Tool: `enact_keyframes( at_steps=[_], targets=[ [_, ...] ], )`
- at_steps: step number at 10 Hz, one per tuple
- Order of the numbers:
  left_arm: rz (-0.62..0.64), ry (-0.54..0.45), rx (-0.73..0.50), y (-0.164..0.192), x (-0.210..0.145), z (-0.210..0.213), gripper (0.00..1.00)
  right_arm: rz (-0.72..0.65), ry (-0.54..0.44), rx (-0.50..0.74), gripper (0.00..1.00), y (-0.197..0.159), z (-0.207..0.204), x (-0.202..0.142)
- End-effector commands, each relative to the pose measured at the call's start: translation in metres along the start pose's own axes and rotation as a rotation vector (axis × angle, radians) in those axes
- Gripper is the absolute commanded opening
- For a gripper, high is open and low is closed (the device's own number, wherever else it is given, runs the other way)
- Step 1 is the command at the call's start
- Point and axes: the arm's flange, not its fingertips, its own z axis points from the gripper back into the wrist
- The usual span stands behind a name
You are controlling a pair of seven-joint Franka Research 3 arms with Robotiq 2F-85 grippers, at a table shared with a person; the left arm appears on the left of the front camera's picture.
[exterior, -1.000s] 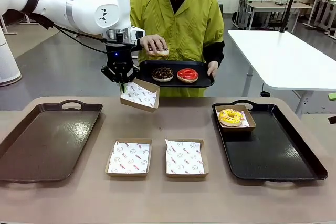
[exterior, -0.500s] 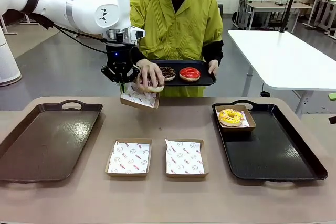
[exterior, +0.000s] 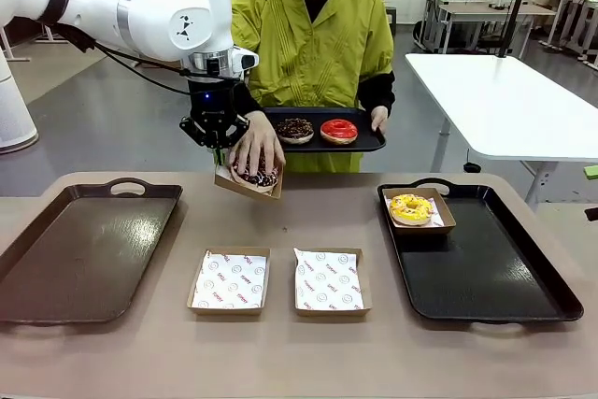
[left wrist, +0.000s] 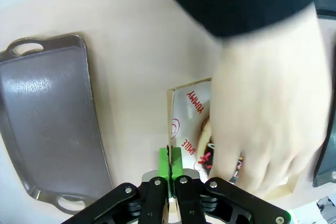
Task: Individually package the donuts and arrange them on the tray.
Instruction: Place the picked Paper togo box on the Handle tray while simultaneously picking up another Paper togo box from the table with the other hand.
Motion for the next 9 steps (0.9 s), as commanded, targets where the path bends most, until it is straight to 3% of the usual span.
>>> enact_keyframes(
  at_steps=[1,9],
  targets=[
    [-0.003,-0.011,-0.004,0.0022,-0.0030,0.0010,0.00,0.002,0.005,-0.002,1.00,0.0011,-0.0001,-0.0008],
    [-0.003,-0.011,-0.004,0.0022,-0.0030,0.0010,0.00,0.002,0.005,-0.002,1.00,0.0011,-0.0001,-0.0008]
  ],
)
